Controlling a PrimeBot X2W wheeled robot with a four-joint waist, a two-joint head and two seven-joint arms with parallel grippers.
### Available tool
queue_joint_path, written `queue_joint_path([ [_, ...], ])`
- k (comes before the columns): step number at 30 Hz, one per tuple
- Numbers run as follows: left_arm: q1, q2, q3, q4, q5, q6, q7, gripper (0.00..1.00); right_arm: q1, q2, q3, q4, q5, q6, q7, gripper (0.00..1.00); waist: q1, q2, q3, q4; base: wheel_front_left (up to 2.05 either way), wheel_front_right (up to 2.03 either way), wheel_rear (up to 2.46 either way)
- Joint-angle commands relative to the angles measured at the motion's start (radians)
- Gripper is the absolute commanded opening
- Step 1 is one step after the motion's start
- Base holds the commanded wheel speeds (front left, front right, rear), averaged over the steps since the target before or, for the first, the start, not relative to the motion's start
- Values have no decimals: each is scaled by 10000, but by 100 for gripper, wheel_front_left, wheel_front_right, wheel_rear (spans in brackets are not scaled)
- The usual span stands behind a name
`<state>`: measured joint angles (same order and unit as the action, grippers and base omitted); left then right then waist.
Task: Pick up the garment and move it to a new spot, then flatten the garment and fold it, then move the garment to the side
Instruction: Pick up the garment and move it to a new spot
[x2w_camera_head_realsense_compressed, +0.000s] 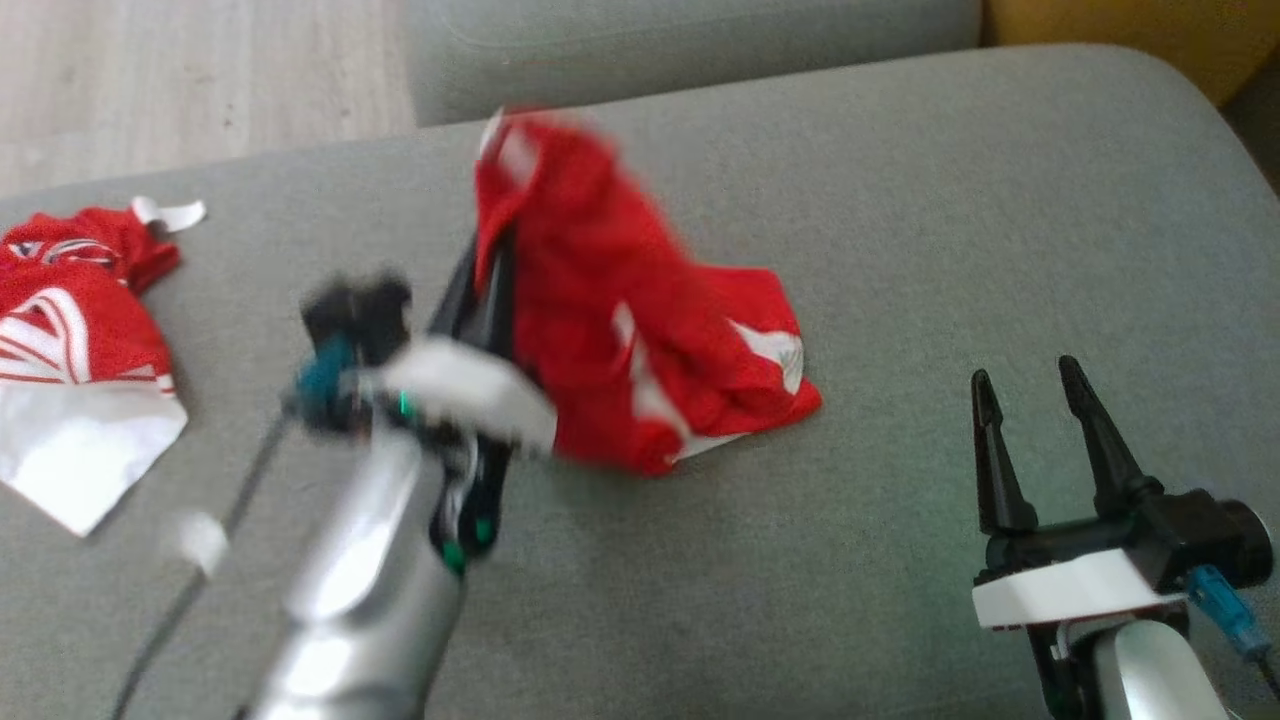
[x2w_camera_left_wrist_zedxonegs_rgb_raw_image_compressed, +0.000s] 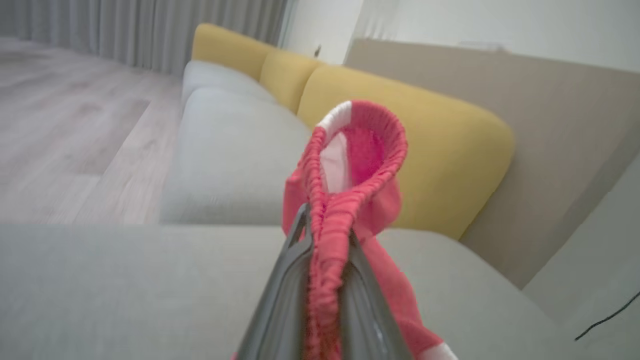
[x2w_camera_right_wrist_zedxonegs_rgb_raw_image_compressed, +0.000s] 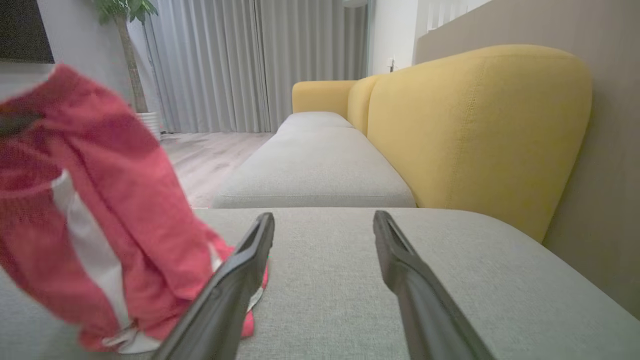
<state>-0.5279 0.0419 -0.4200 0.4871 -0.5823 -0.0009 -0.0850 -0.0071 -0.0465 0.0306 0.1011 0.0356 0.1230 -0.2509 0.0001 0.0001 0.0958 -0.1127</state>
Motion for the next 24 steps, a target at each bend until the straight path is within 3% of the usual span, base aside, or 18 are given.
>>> queue_joint_path([
  [1, -207, 162, 194, -68, 212, 111, -334, 0, -244, -38, 267, -366, 96, 77, -108, 100, -1, -1, 247, -132, 0, 0, 0],
  [10, 223, 314, 316, 1810, 674, 436, -1586, 0, -440, -38, 534, -304, 147, 77, -108, 100, -1, -1, 706, -151, 0, 0, 0],
  [11, 179, 313, 354, 1929, 695, 412, -1637, 13, -463, -38, 561, -295, 144, 77, -108, 100, -1, -1, 752, -139, 0, 0, 0],
  [12, 132, 312, 400, 2029, 711, 389, -1676, 41, -486, -38, 586, -285, 135, 77, -108, 100, -1, -1, 792, -126, 0, 0, 0],
  [13, 89, 310, 438, 2113, 739, 369, -1704, 87, -511, -38, 610, -275, 124, 77, -108, 100, -1, -1, 823, -118, 0, 0, 0],
  [14, 47, 310, 455, 2178, 788, 344, -1724, 100, -537, -38, 624, -269, 120, 77, -108, 100, -1, -1, 852, -105, 0, 0, 0],
  [24, 808, 660, 681, 889, 1883, 99, -1765, 100, -579, -38, 690, -142, 111, 77, -108, 100, -1, -1, 612, 52, 0, 0, 0],
])
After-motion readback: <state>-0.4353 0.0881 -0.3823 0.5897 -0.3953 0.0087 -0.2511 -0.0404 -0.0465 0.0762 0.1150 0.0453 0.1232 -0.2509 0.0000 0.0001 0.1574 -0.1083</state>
